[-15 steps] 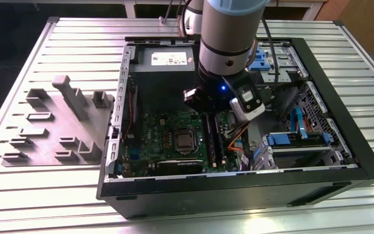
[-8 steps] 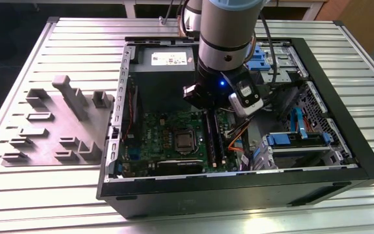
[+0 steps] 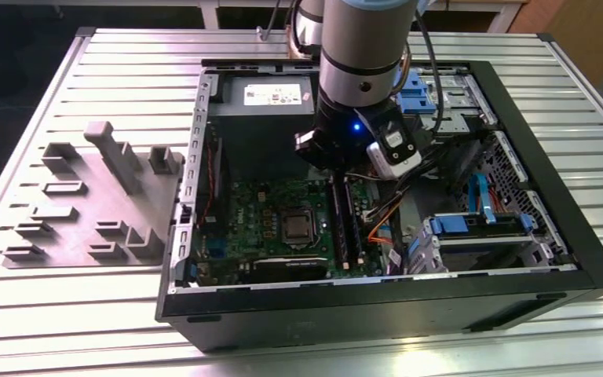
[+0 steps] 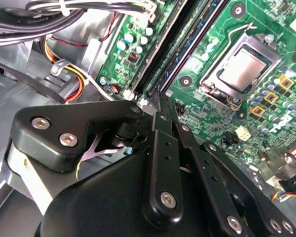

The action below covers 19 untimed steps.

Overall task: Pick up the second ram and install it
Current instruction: 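Press down the second ram until it locks into place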

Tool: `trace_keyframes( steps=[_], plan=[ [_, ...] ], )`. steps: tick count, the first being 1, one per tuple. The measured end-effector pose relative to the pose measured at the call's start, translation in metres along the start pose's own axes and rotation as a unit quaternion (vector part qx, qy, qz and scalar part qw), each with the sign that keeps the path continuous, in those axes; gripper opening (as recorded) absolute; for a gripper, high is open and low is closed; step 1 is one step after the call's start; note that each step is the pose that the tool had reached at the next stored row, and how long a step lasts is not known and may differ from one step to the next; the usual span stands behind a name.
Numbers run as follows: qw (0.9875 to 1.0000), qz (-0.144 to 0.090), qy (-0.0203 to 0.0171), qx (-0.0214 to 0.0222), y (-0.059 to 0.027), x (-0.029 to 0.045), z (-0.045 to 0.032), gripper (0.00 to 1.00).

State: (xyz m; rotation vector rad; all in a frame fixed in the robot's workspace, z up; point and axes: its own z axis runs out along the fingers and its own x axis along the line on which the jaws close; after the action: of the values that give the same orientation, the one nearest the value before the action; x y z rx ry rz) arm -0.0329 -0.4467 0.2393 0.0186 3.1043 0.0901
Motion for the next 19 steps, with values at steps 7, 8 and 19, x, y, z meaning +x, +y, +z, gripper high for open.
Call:
trace_keyframes(
  steps=[7,8,19],
  plan=[
    [1.0,0.0,-0.0001,0.0,-0.0002,0.0003,0.0072,0.1],
    [1.0,0.0,-0.0001,0.0001,-0.0003,0.0003,0.0075,0.1],
    [1.0,0.0,-0.0002,0.0,-0.0007,0.0005,0.0144,0.1]
  ],
)
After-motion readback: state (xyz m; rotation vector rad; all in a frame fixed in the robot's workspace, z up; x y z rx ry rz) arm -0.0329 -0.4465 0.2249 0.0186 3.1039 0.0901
